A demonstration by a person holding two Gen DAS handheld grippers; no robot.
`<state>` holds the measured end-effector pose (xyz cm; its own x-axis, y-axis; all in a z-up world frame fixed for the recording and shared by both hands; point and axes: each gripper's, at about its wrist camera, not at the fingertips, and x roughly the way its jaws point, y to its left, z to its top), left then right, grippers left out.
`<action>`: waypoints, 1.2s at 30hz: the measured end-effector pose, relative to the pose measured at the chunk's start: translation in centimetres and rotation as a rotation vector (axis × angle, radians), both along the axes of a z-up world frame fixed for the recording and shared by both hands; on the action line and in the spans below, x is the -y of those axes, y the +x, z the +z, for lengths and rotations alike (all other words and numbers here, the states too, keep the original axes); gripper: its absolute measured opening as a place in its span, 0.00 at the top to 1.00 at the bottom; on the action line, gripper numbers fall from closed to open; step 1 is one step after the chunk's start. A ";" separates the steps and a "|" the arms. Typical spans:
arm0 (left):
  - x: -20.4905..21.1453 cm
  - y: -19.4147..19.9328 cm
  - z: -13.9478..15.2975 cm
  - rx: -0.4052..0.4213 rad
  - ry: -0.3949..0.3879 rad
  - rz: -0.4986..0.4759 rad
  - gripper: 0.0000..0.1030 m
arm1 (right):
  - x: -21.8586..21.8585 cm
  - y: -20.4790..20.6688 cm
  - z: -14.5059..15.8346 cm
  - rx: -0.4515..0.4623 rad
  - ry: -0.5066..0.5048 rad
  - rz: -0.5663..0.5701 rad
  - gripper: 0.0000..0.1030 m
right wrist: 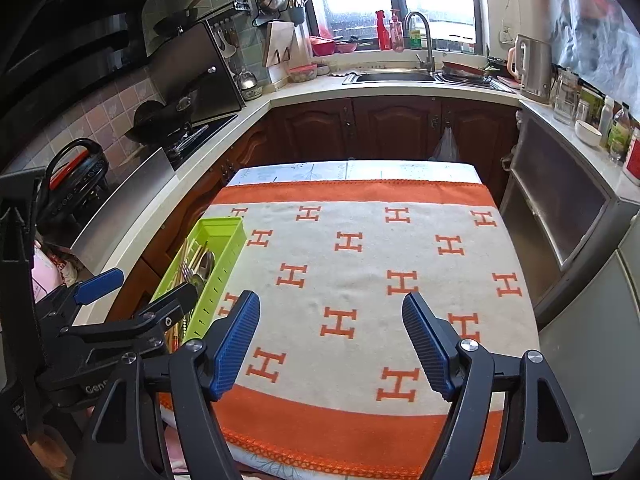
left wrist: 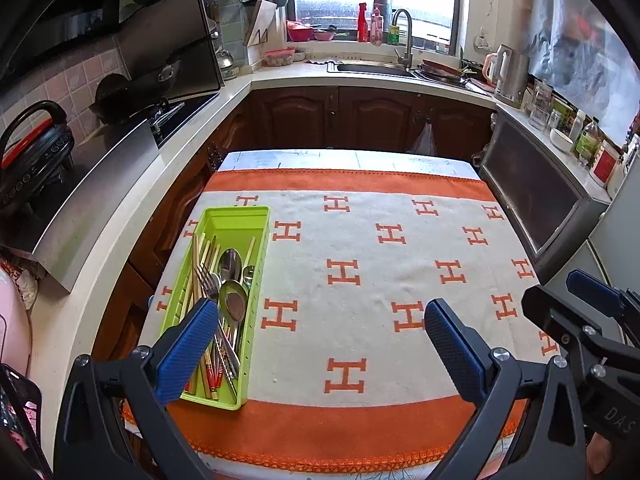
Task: Organize utensils
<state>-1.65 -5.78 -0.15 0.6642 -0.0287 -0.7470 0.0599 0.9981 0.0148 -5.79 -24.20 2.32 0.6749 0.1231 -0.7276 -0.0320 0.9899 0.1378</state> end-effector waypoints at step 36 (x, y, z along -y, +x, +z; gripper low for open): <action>0.6 0.1 -1.3 -0.051 0.010 0.014 0.01 | 0.9 0.6 -2.0 -0.044 0.038 -0.019 0.27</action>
<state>-1.54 -6.40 -1.42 0.6254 -0.0119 -0.7802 0.0467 0.9987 0.0222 -5.22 -25.10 0.27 0.6446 0.1387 -0.7519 -0.0066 0.9844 0.1760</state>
